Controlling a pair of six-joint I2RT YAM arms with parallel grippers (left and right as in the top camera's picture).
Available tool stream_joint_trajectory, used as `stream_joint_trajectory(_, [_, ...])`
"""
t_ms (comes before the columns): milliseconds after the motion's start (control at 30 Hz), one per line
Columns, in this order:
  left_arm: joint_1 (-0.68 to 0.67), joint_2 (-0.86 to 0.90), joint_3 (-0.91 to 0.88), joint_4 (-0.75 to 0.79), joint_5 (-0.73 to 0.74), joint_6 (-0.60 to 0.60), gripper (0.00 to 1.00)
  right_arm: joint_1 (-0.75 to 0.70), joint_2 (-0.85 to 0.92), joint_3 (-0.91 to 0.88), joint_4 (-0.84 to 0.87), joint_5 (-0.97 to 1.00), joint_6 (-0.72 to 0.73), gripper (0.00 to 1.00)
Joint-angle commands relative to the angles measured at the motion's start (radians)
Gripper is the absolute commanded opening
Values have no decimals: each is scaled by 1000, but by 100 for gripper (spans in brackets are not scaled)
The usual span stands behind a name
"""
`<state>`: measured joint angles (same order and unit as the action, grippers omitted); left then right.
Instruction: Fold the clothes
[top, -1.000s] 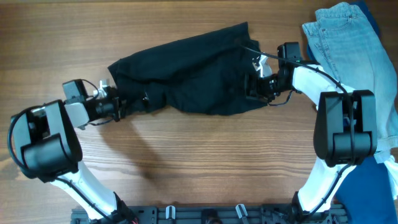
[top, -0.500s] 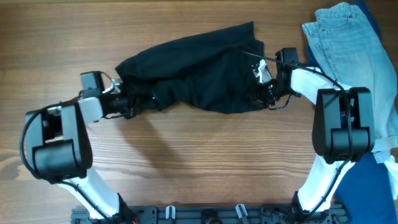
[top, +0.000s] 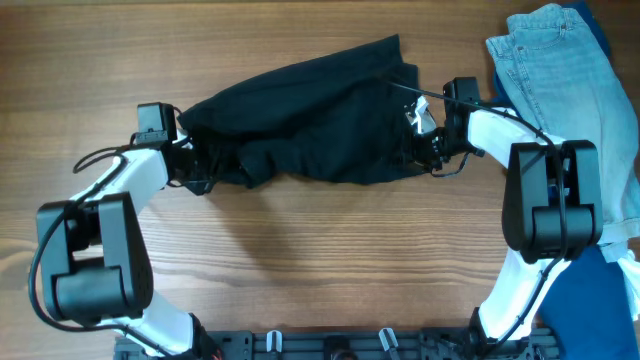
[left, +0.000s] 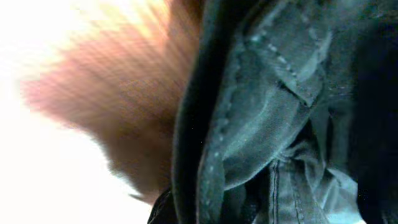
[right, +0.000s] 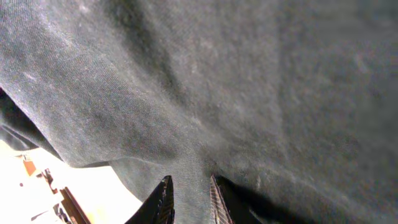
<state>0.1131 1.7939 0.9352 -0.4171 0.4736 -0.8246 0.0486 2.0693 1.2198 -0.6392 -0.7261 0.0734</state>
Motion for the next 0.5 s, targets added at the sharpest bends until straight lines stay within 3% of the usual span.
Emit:
stream_joint_trajectory(0, [2, -70, 39, -54, -132, 93, 4, 3, 19, -8, -9, 29, -23, 22])
stream_joint_trajectory(200, [-20, -113, 105, -132, -206, 147, 4, 2, 19, -8, -10, 29, -25, 23])
stream_joint_trajectory(467, [-167, -113, 313, -285, -291, 245, 4, 2, 19, -8, -15, 50, -29, 23])
